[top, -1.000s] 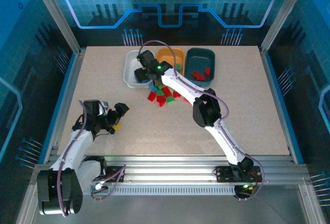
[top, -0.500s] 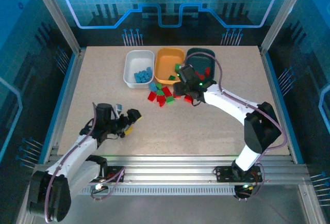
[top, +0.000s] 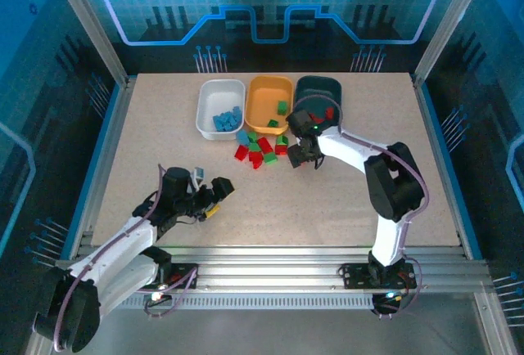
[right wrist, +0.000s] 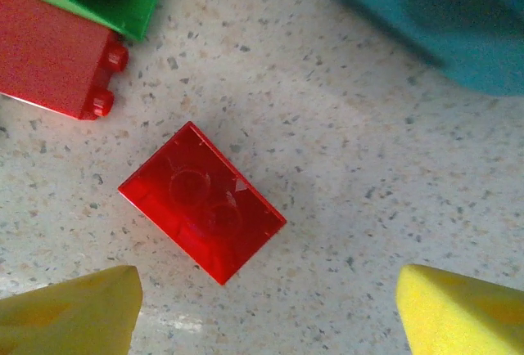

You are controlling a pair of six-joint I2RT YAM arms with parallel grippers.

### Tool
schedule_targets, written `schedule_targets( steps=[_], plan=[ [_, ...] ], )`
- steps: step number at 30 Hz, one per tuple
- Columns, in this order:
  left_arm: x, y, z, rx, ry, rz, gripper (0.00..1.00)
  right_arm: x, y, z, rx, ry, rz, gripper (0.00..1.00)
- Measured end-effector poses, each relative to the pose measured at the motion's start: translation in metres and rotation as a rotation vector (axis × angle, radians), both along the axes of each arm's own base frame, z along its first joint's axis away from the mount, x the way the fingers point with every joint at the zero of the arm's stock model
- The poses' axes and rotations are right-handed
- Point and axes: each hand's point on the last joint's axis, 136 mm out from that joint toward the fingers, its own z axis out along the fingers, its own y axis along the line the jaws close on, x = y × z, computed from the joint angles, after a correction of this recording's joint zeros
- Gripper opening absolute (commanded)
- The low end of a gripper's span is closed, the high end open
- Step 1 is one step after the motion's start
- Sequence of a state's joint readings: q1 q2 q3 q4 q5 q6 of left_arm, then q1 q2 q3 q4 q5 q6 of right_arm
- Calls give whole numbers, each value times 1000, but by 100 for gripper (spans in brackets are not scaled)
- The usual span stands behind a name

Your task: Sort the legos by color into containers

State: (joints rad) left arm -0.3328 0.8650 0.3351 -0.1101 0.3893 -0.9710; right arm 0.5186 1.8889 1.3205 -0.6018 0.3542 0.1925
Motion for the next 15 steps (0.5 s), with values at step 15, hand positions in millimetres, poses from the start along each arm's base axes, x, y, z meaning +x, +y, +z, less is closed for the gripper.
schedule_targets(
  steps=[15],
  plan=[
    [-3,7,2,20,-1,35,99,30,6,-28,27,65,9,50]
  ],
)
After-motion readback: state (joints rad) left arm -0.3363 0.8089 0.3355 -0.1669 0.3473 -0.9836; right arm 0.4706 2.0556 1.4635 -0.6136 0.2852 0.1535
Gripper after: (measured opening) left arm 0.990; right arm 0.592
